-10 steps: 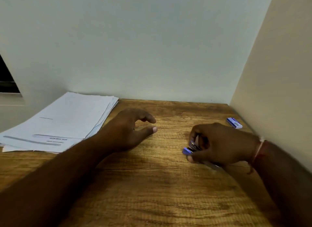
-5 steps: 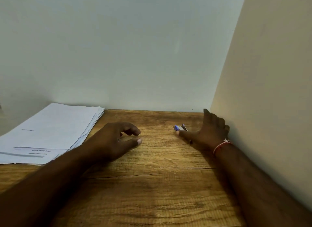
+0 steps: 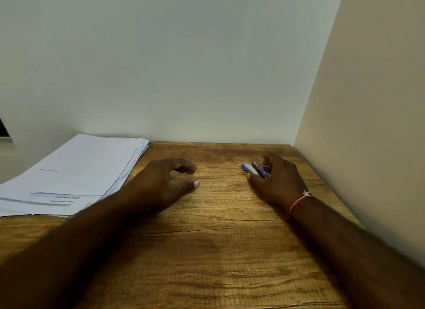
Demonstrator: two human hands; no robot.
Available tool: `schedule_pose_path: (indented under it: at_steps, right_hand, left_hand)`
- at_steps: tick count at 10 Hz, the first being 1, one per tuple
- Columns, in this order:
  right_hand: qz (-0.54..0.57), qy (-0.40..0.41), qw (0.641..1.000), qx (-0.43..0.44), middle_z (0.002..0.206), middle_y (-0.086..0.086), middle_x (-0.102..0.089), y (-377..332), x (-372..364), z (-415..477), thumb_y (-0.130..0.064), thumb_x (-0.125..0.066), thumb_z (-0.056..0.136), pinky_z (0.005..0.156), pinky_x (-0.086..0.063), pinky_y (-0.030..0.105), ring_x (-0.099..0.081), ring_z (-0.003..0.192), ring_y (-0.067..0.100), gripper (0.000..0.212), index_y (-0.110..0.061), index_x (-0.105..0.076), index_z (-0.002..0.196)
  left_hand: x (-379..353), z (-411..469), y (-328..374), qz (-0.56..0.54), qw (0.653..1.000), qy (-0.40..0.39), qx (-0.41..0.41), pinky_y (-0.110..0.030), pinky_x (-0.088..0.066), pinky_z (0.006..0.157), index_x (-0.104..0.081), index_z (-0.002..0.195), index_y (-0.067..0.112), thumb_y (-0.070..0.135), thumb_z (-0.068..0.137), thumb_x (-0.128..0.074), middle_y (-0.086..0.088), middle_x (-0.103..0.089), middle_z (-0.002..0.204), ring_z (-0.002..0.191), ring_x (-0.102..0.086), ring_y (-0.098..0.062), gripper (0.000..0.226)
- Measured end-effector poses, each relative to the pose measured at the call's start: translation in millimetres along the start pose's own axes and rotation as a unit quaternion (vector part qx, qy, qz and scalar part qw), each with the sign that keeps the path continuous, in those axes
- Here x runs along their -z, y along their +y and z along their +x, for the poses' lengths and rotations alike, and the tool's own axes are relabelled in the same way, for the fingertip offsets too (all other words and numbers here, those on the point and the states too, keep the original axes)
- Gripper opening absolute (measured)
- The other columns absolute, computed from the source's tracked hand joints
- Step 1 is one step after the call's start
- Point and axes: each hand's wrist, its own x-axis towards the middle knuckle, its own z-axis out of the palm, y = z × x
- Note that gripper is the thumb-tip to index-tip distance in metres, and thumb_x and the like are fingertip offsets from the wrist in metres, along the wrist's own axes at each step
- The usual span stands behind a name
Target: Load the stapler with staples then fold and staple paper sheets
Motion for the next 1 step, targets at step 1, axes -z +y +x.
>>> schedule_pose_path:
  at_steps: [1]
  right_hand:
    - [-0.082,0.056,0.993,0.057,0.168,0.008,-0.040,-12.0,-5.8,-12.6,-0.076,-0.075,0.084,0.124,-0.036,0.048,-0.039,0.153,0.031,0.103,-0.022,-0.037,0.162]
  left_hand:
    - [-3.7,4.2,-5.5,0.064,0.998,0.024,0.007,-0.027,-0.047,0.105,-0.063,0.150,0.039,0.066,0.090,-0.080,0.017,-0.062,0.150,0.136,-0.056,-0.006,0.068]
